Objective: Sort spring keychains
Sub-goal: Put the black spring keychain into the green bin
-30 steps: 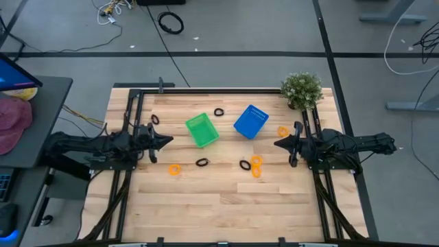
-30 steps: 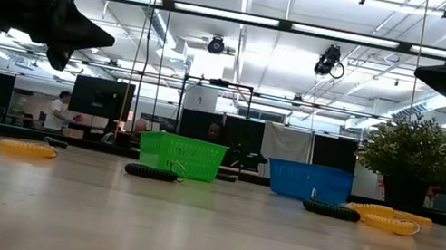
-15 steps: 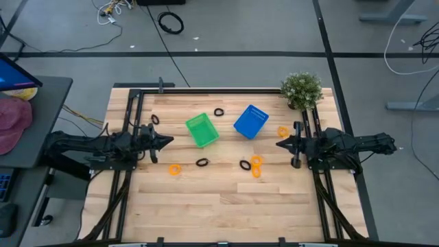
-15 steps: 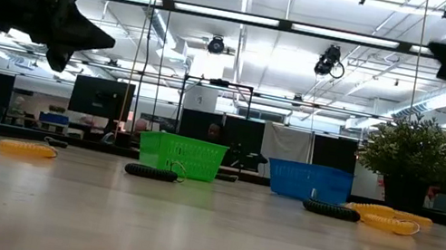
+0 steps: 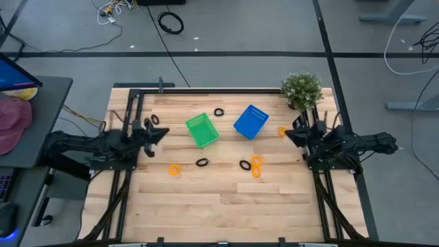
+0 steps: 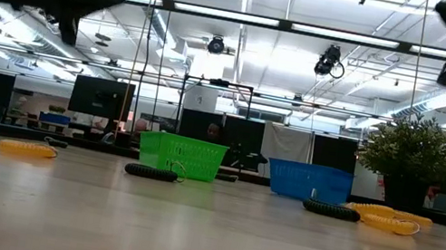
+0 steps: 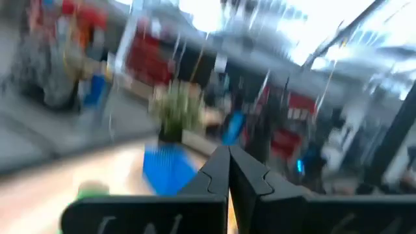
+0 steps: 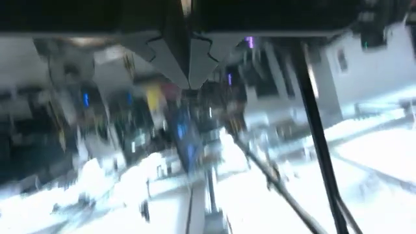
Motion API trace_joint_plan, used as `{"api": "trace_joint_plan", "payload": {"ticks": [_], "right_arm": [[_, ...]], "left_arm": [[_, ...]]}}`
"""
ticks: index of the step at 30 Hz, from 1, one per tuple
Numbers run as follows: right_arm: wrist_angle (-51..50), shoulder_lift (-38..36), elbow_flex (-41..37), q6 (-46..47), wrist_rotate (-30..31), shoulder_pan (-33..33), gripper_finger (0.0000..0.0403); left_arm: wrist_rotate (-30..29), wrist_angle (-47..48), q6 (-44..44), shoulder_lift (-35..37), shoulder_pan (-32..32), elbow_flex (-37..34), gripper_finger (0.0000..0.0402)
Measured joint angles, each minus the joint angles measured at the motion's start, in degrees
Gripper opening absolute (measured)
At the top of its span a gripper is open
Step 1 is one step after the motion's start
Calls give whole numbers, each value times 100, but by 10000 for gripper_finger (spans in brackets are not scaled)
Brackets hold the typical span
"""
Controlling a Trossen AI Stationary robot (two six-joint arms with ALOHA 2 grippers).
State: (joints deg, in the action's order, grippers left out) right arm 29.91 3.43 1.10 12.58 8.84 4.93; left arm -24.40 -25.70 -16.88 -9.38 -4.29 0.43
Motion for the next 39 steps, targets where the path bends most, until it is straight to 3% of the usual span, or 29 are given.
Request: {"api": "trace_joint_plan", "payload": {"ticks": [4, 8, 13, 18, 21, 23, 28, 34, 39], "right_arm": [[354, 379, 462, -627, 408, 0, 7], [277, 1062, 1300, -1146, 734, -2, 7], [180, 1960, 2443, -1589, 1019, -1, 7], [84, 2649, 3600, -1691, 1132, -2, 7], [-208, 2924, 4253, -1494, 1204, -2, 7], [-456, 3065, 4561, -1460, 1221, -2, 7], [-680, 3290, 4844, -1498, 1151, -2, 7], [-998, 3362, 4844, -904, 1128, -4, 7], [-1420, 3442, 4844, -651, 1322, -41, 7]], "left_arm": [[-40, -999, 624, 4, -4, 111, 5], [-147, -278, 844, -126, 0, 840, 5], [-524, 725, 1529, -829, 0, 2075, 5], [-1407, 883, 2309, -1688, 0, 3434, 5], [-2194, 858, 2372, -2148, 0, 4257, 5], [-2417, 824, 2361, -2394, 1, 4716, 5], [-2589, 942, 2404, -2848, 89, 5409, 5], [-3988, 1769, 2366, -3550, 160, 6092, 5], [-4866, 3078, 2364, -4395, 245, 7251, 16]]}}
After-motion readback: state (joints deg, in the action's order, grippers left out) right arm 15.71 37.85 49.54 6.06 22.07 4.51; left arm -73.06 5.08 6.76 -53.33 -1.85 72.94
